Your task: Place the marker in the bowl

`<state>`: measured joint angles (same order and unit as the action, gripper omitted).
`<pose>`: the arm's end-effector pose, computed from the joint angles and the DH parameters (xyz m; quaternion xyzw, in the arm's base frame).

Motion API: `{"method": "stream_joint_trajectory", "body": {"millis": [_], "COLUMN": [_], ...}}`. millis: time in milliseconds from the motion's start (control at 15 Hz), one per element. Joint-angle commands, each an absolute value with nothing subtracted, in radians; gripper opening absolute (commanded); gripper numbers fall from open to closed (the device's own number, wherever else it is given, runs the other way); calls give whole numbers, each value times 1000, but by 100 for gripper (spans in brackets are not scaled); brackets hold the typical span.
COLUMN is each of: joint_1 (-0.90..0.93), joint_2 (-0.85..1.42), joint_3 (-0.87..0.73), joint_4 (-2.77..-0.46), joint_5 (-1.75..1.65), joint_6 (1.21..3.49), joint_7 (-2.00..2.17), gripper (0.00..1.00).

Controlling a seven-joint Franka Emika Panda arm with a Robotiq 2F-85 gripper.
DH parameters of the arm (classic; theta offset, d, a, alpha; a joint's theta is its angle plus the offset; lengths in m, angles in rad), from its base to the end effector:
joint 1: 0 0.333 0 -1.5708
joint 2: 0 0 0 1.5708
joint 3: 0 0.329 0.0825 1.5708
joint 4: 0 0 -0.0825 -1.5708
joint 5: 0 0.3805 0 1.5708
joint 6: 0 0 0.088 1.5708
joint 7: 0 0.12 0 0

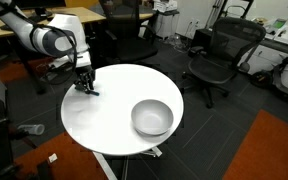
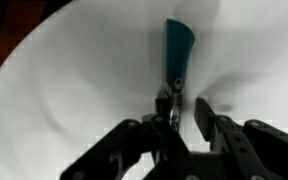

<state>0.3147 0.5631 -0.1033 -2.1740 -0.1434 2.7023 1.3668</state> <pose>0.5423 0.1180 0.1282 0.8737 -0.4827 0.0281 0.0526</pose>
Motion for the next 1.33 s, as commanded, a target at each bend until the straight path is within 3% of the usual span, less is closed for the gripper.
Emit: {"method": "stream_joint_trajectory", "body": {"millis": [0,67,200,1267], "joint_1": [336,333,324,147], "joint_2": [576,573,545,286], "joint_3": [-122,-119,-116,-176], "joint_4": [-2164,-2165,-2179,-2262], "joint_5": [-130,-128,-126,-191], "joint_6": [2714,2711,2687,2527], "joint_7": [1390,1386,1368,1080], "gripper": [5,0,5,5]}}
